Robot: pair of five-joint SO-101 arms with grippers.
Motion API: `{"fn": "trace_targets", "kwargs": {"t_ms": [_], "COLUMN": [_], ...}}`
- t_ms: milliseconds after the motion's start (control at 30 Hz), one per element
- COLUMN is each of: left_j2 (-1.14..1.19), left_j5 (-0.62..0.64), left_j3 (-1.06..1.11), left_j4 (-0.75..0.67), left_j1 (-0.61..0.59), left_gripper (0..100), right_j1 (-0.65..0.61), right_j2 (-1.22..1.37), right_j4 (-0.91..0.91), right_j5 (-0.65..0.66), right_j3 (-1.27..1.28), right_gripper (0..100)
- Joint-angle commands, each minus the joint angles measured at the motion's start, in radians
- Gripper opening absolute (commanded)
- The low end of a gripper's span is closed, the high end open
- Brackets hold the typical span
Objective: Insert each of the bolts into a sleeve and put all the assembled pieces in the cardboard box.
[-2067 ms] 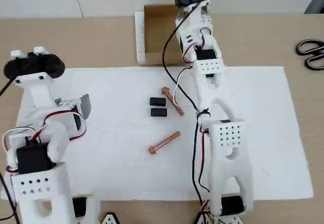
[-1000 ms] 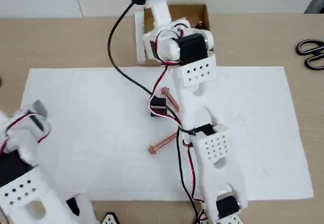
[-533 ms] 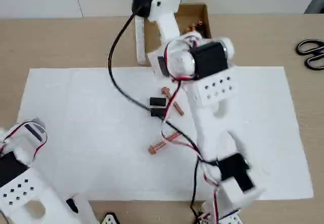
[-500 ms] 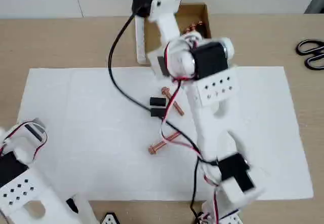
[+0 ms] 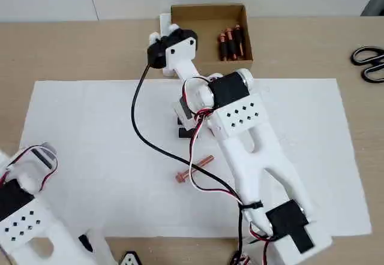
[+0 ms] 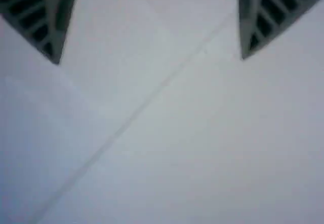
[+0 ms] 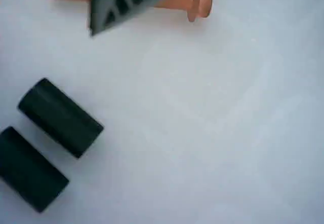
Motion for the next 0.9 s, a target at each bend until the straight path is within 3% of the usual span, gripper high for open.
{"fn": "trace_targets", "kwargs": {"t_ms": [0, 133, 300, 400, 867], "left_j2": [-0.011, -0.011, -0.011, -0.011, -0.011], "left_j5": [0.005, 0.005, 0.003, 0.003, 0.003], "left_j3": [-0.002, -0.001, 0.061, 0.085, 0.085], "left_j4": [0.006, 0.006, -0.046, -0.075, -0.074], "left_j1": [-0.003, -0.003, 0.002, 0.002, 0.002], "left_gripper": [22, 22, 22, 22, 22], "right_j1": [0.044, 0.013, -0.082, -0.114, -0.059], "right_j2": [-0.025, 0.035, 0.186, 0.248, 0.266], "right_j4": [-0.111, -0.156, -0.13, -0.116, -0.148], "right_j5": [-0.017, 0.048, 0.313, 0.407, 0.585], "right_j3": [0.052, 0.1, 0.1, 0.097, 0.097], "right_gripper": [16.2, 16.4, 18.6, 20.7, 20.5]}}
